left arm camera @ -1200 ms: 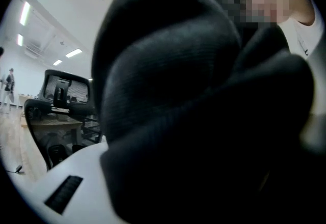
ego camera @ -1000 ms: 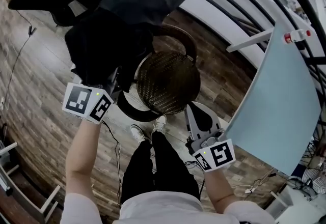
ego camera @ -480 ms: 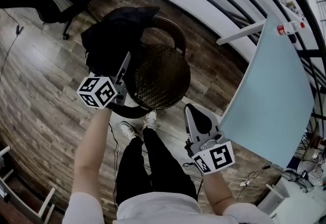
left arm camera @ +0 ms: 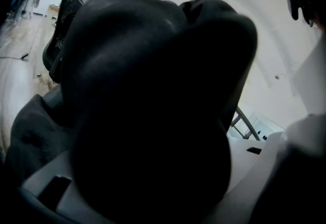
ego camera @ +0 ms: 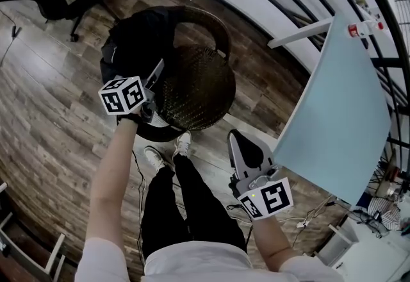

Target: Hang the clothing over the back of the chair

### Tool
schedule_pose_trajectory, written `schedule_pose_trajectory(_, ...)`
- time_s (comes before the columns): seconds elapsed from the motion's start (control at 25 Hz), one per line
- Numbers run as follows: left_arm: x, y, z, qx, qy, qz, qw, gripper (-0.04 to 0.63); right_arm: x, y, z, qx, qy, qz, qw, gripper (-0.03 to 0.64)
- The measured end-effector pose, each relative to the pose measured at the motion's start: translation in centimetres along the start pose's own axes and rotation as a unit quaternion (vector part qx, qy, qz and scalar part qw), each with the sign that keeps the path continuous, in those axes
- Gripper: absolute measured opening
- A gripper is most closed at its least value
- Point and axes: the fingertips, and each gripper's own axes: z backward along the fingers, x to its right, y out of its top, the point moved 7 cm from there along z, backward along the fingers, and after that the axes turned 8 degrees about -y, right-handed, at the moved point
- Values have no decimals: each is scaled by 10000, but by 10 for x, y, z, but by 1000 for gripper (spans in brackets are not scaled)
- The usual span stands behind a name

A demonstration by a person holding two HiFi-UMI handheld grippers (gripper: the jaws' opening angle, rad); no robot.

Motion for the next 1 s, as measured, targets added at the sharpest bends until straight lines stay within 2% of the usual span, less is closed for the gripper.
schedule_pose_trajectory(0.16, -4, -7, -17, -646, 510, -555, 9951, 259, 2, -5, 2, -44, -34, 4, 10000, 18)
schedule_pose_trajectory(0.36, -7, -25, -26, -1139, 684, -1047, 9856, 288, 0, -10, 6, -17, -73, -5, 10000, 18)
schedule_pose_trajectory(0.48, -8, -30, -27, -1230, 718, -1219, 9823, 312, 0, -10, 7, -28, -81, -5, 10000, 18)
schedule_pose_trajectory(0.68, -4, -26, -29, -1063, 628, -1275, 9841, 328, 4, -13, 8, -61, -90, -11, 9999, 18)
schedule_pose_trajectory(0.84, -13, -41, -28, -1447, 910, -1467, 9743, 328, -1, -14, 7, -64, -69, 9, 10000, 18)
schedule_pose_trajectory(1.0, -17, -55, -26, -1571, 980, -1519, 9709, 344, 2, -15, 8, -86, -76, 24, 9999, 18)
